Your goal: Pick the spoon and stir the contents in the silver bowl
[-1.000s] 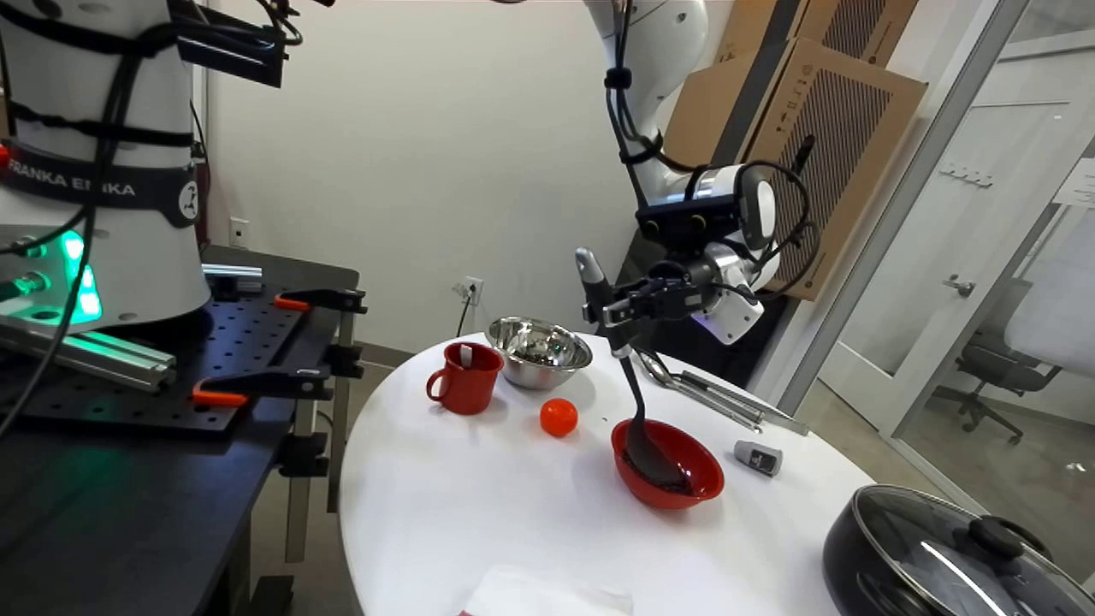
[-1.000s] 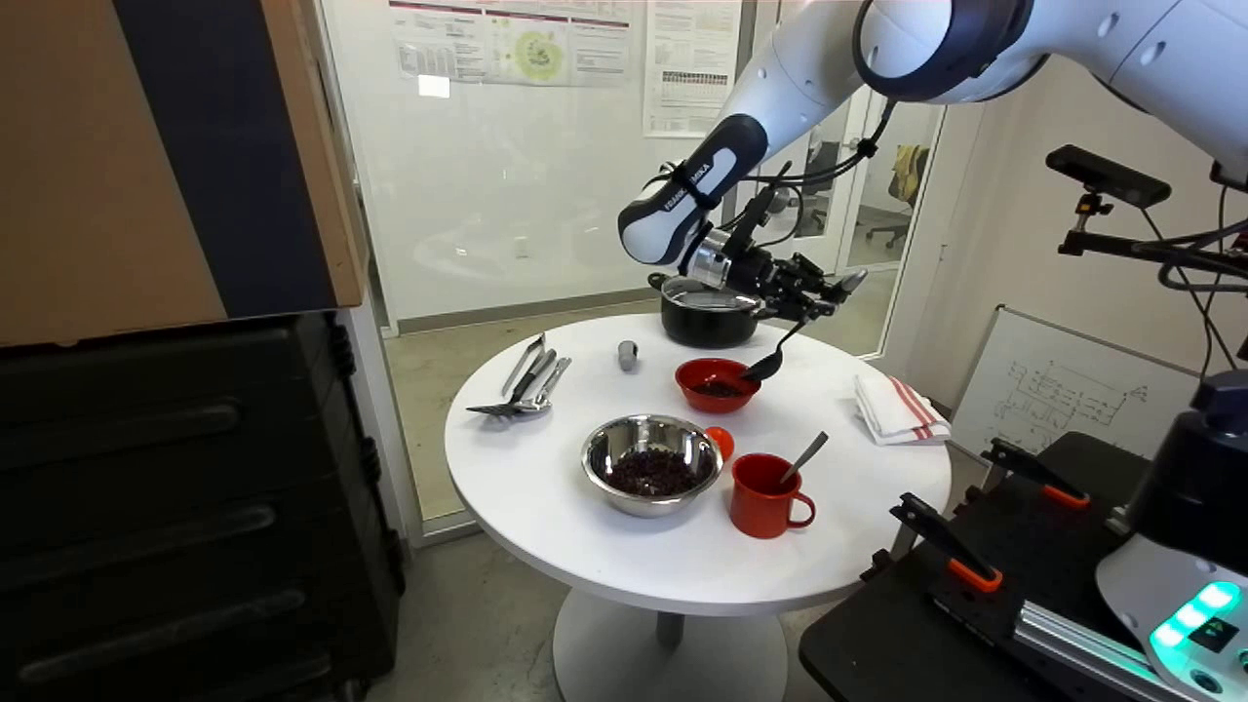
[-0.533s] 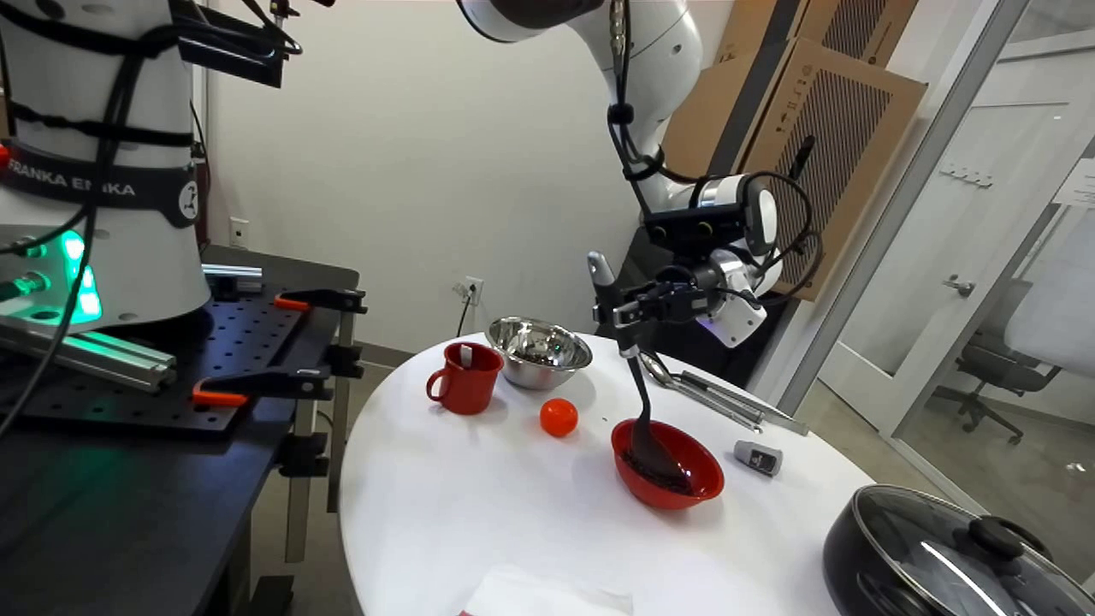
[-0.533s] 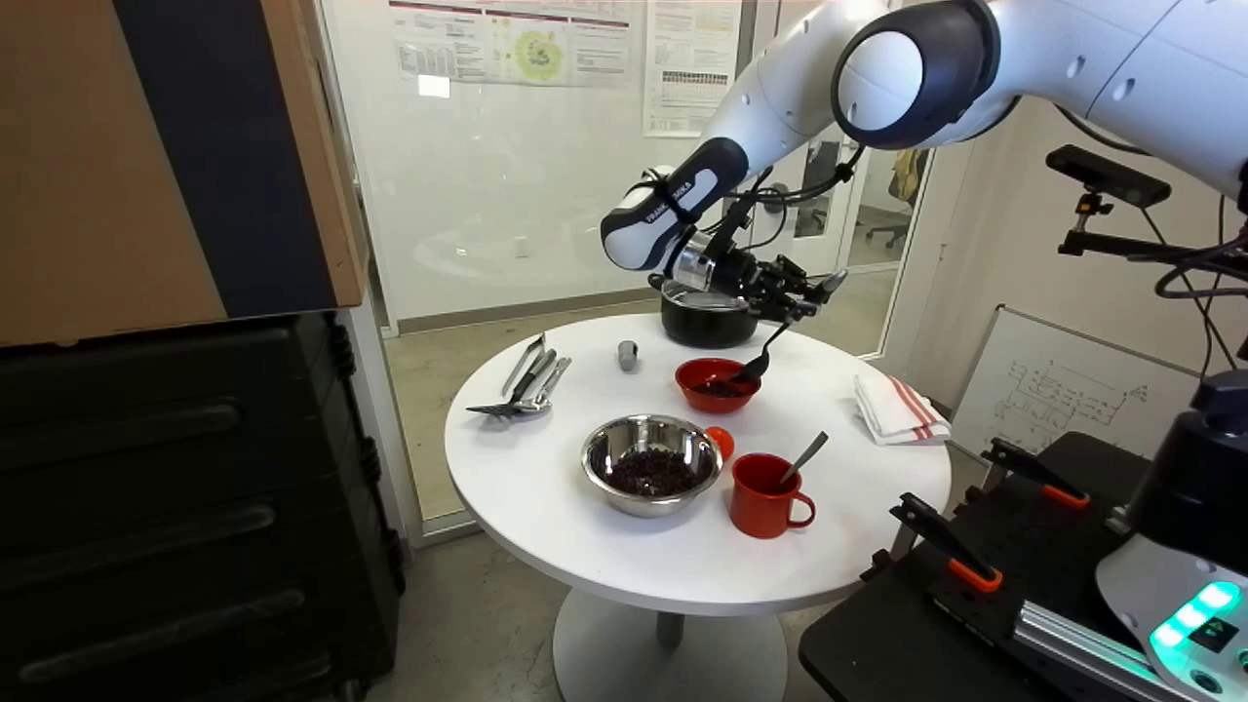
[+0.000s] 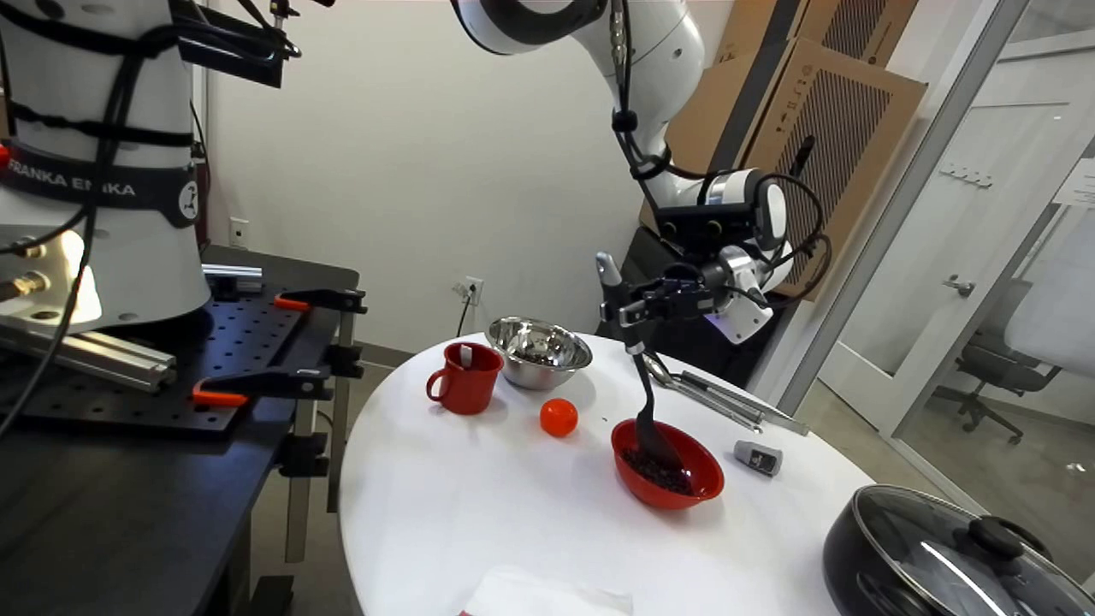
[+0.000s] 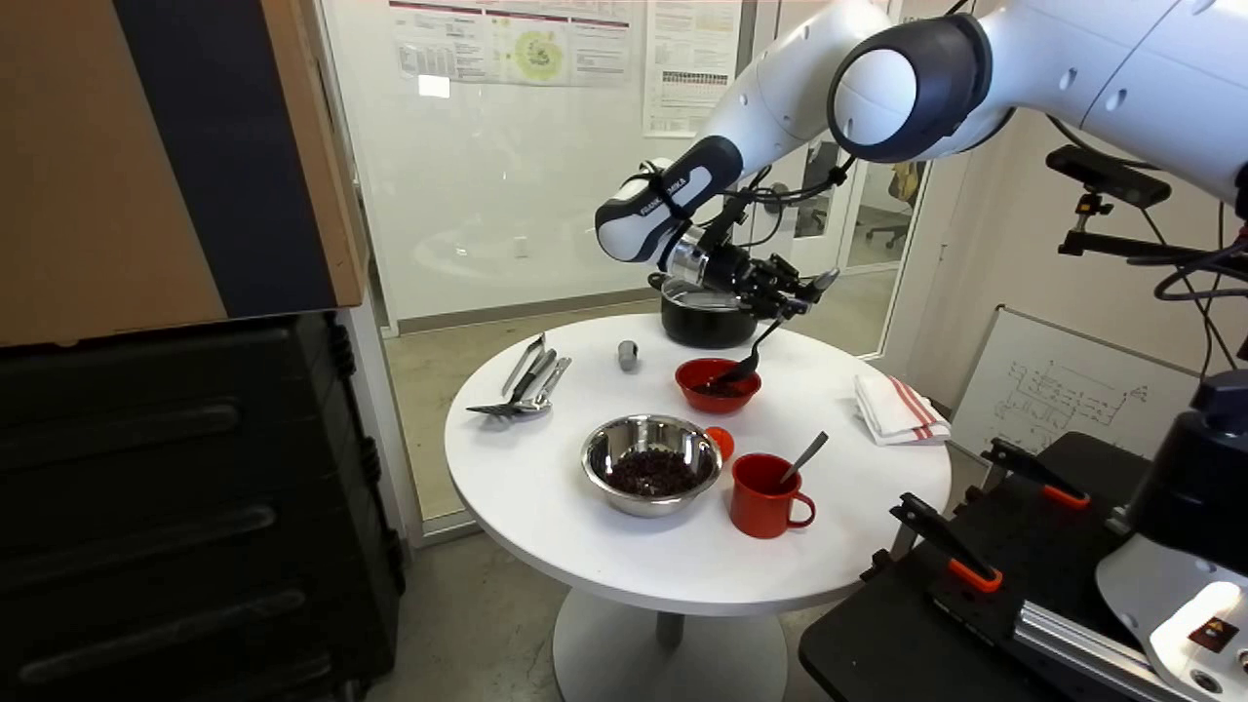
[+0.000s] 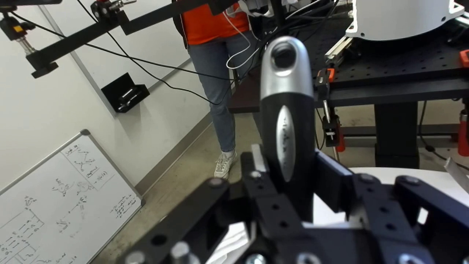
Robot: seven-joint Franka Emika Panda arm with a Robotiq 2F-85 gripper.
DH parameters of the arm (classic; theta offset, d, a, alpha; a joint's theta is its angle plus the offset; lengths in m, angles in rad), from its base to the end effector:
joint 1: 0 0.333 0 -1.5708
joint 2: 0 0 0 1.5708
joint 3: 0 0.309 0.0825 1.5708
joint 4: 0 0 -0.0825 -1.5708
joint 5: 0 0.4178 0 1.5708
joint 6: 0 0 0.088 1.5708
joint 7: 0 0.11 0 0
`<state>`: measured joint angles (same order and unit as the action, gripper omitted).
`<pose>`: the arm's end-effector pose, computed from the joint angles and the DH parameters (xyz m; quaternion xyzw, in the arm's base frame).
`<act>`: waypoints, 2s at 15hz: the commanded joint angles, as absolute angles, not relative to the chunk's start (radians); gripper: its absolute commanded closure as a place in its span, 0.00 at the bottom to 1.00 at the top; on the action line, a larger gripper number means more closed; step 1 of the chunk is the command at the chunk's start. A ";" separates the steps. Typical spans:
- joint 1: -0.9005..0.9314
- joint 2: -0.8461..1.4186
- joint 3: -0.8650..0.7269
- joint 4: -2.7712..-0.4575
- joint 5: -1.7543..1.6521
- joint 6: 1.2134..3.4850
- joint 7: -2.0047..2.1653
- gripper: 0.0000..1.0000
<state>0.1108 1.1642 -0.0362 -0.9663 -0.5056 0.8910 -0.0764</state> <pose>0.6525 -0.0124 0.1260 0.7831 0.0434 -0.5593 0.2684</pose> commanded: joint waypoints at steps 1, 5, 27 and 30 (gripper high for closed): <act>0.105 1.174 -0.043 -0.926 -0.504 0.811 -0.154 0.92; 0.116 1.204 -0.046 -0.849 -0.561 0.669 -0.283 0.92; -0.149 1.294 0.053 -0.583 0.122 0.668 -0.158 0.92; -0.184 1.287 0.063 -0.593 0.192 0.680 -0.152 0.92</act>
<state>-0.1492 1.2943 0.0387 -0.5990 0.1202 0.6713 -0.1833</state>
